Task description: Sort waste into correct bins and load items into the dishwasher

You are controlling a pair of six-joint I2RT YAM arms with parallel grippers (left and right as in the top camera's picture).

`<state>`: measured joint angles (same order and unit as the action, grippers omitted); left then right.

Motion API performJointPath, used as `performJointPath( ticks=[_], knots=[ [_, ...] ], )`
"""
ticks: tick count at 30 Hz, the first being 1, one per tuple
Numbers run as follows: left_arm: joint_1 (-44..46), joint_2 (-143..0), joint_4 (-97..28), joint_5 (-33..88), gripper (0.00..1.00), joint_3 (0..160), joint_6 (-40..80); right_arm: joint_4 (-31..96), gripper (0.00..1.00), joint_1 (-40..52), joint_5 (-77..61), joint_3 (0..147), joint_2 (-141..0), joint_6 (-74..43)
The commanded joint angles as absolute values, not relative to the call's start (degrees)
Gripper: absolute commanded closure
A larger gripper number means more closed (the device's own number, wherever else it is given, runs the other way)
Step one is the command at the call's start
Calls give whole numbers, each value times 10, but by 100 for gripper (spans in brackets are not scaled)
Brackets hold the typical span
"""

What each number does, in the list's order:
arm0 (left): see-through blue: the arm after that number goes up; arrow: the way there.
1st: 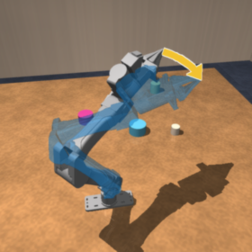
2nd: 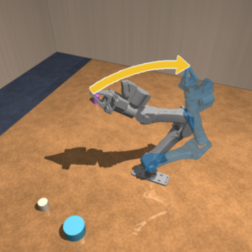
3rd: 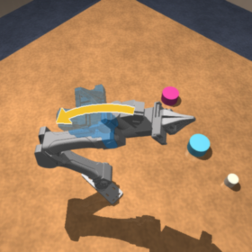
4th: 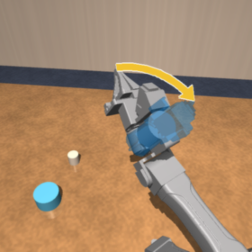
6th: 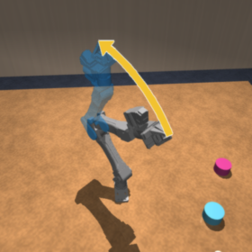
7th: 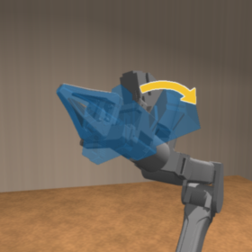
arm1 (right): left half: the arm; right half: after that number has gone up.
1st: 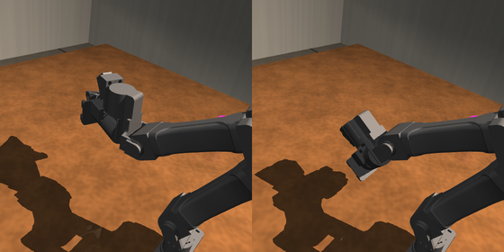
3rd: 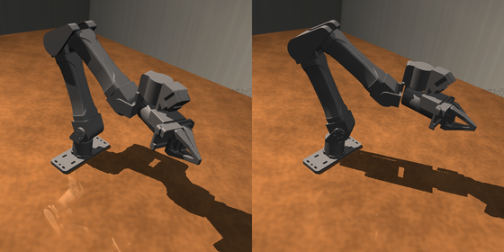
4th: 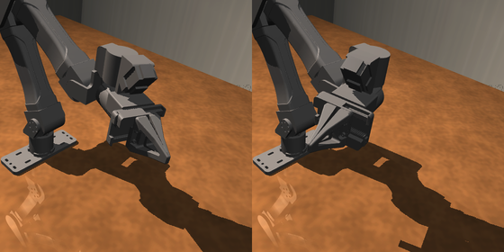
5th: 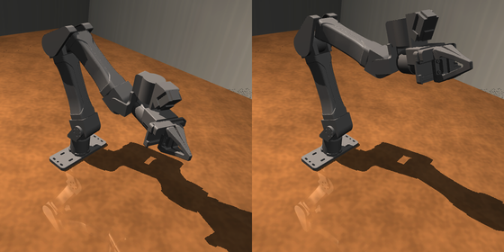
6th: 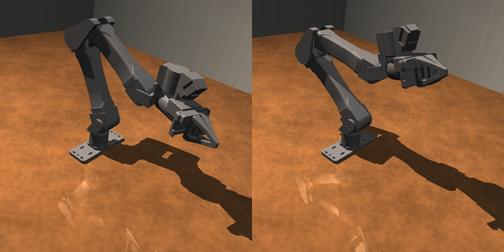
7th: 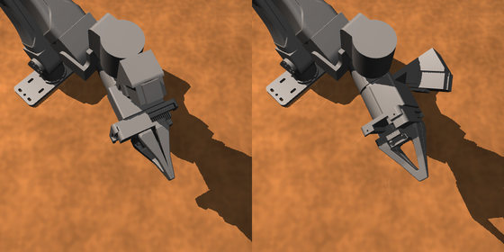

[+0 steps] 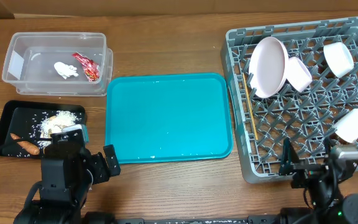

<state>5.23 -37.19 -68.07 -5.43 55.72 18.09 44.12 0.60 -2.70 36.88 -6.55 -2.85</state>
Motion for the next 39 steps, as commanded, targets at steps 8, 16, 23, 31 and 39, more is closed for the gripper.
performJointPath(
  ticks=[8,16,23,31,39],
  knots=[
    [53,-371,-680,-62,0,555,187,59,0,10,-30,88,-2,-29],
    [53,-371,-680,-62,0,555,187,-4,0,10,-26,7,-2,-28],
    [53,-371,-680,-61,0,555,187,51,0,10,-26,7,-5,-28],
    [53,-371,-680,-62,0,555,187,51,0,10,-26,7,-5,-28],
    [53,-371,-680,-62,0,555,187,51,0,10,-26,7,-5,-28]
  ],
)
